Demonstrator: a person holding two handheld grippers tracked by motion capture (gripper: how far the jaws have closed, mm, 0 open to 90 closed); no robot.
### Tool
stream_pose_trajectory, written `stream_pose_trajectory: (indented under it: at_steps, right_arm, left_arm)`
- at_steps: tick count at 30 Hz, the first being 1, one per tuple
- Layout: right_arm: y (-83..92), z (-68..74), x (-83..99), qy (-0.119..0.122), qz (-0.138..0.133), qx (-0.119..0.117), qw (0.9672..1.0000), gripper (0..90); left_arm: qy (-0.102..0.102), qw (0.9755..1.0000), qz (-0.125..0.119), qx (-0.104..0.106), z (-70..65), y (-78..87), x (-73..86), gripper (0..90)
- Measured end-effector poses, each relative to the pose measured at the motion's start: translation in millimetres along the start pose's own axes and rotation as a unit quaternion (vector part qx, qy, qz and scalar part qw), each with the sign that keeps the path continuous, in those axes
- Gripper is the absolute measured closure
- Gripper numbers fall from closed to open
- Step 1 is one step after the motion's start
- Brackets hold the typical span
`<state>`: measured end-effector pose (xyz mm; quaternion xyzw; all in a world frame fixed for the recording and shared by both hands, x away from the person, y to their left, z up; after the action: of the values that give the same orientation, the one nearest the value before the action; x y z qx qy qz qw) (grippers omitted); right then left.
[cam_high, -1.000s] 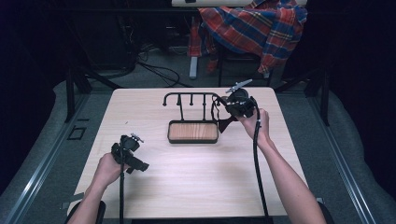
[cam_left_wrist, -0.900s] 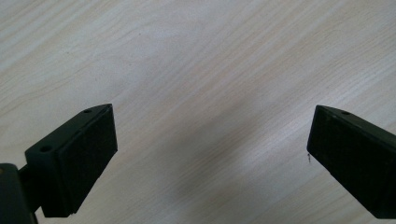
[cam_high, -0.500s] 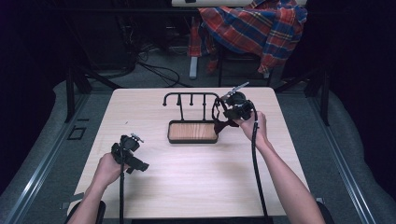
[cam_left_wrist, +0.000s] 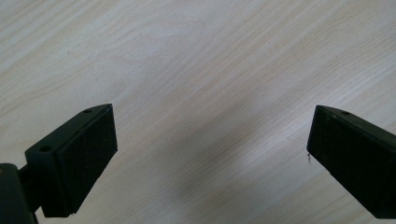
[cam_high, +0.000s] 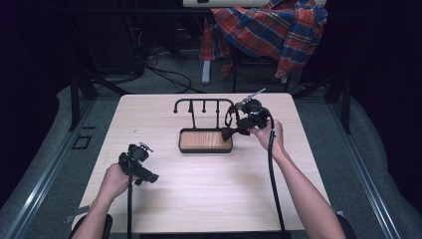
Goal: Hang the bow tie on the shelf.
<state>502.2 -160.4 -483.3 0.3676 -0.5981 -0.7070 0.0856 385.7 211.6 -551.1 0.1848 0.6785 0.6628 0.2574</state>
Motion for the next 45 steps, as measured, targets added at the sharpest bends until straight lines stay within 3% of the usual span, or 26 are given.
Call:
stream_pose_trajectory:
  at_steps: [3, 8, 18, 20, 28, 30, 35, 45]
  right_arm:
    - [-1.0, 1.0, -0.4, -0.003, -0.007, -0.003, 1.0, 73.4]
    - [0.4, 1.1, -0.4, 0.007, 0.002, -0.006, 1.0, 69.7]
    - [4.7, 5.6, -0.7, 0.02, -0.002, -0.007, 0.9998, 56.8]
    - [6.5, 6.9, -0.5, 0.027, 0.001, -0.008, 0.9996, 49.5]
    - [12.6, 11.6, 0.1, 0.041, -0.001, -0.006, 0.9991, 33.9]
    - [15.0, 13.4, 1.6, 0.043, 0.009, -0.004, 0.999, 24.8]
    - [21.8, 15.4, 5.1, 0.048, 0.015, -0.012, 0.9987, 16.4]
    - [37.0, 19.6, 14.0, 0.057, 0.011, -0.015, 0.9982, 9.0]
  left_arm:
    - [0.0, 1.0, 0.0, 0.0, 0.0, 0.0, 0.0, 1.6]
    - [0.0, 1.0, -0.001, 0.0, -0.1, 0.0, 0.1, 1.6]
    - [0.0, 1.0, -0.001, 0.001, 0.1, 0.4, 0.3, 1.6]
    - [-0.001, 1.0, 0.0, 0.002, 0.1, 0.5, 0.3, 1.6]
    - [-0.002, 1.0, -0.002, 0.001, 0.0, 0.7, 0.5, 1.7]
    - [-0.001, 1.0, -0.002, 0.002, 0.4, 0.7, 0.6, 1.7]
    - [-0.001, 1.0, -0.003, 0.001, 0.0, 0.7, 0.4, 1.6]
    - [-0.001, 1.0, -0.001, 0.001, 0.0, 1.1, 0.7, 1.7]
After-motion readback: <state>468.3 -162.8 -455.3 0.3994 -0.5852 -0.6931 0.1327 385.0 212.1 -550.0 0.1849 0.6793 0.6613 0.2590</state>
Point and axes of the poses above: each handheld gripper's, and its own axes: y roughly backward along the jaws, x roughly out of its underside, z roughly to its left, the point moved 3 cm from there along -y, roughly forward along the jaws, and after that the axes turned 12 degrees about z, right-handed, at the moved point
